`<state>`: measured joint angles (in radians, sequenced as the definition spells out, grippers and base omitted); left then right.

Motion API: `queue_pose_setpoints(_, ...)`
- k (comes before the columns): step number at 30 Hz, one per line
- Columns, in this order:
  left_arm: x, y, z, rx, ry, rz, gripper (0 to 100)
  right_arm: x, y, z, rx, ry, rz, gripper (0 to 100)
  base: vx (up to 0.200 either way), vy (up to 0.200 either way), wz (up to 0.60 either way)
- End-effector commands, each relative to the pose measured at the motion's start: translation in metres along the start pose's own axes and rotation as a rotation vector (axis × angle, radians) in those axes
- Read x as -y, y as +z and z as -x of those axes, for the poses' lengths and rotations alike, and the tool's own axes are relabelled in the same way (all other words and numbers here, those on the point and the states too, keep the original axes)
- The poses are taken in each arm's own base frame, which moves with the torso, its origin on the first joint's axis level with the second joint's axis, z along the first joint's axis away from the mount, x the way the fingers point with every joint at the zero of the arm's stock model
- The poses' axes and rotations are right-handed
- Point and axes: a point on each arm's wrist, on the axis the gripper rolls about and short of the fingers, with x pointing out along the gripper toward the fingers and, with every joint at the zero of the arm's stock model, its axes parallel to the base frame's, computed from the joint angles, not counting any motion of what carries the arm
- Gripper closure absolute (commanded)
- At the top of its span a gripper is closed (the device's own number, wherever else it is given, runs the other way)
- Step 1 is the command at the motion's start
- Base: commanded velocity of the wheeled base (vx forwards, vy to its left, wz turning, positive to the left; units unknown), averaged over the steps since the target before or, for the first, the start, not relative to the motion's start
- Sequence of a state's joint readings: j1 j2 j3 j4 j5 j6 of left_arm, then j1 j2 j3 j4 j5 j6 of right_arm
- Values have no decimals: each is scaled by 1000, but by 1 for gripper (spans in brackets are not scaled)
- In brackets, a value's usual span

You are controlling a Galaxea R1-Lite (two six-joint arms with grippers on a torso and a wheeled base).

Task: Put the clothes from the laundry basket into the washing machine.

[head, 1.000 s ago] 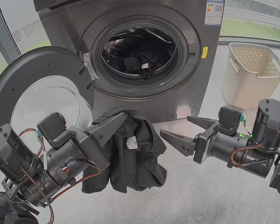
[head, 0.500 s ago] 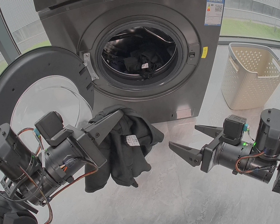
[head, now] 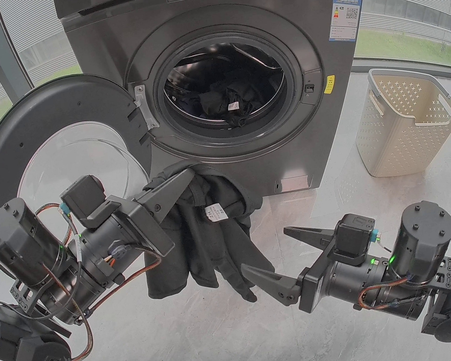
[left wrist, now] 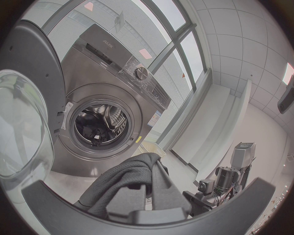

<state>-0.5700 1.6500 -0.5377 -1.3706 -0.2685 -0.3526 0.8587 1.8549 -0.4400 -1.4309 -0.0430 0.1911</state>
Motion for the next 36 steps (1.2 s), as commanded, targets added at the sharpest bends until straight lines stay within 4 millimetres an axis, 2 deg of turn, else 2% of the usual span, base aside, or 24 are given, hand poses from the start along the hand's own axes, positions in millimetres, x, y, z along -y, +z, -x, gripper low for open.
queue_pose_setpoints(1, -4, -6, -6, -3, 7, 2, 100, -6, -14, -11, -27, 30, 0, 0, 0, 0, 0)
queue_pose_setpoints(15, -5, -6, -8, 10, 4, -2, 100, -16, -32, -52, 40, 74, -7, 0, 0, 0, 0)
queue_pose_setpoints(21, -4, -6, -8, 13, 3, -3, 100, -7, -31, -81, 100, 53, -8, 0, 0, 0, 0)
queue_pose_setpoints(27, -4, -5, -8, 21, 0, -5, 100, 9, -30, -99, 143, 16, -5, 0, 0, 0, 0)
queue_pose_setpoints(36, -4, -5, -8, 21, -2, -5, 100, 16, -26, -108, 176, 2, -4, 0, 0, 0, 0)
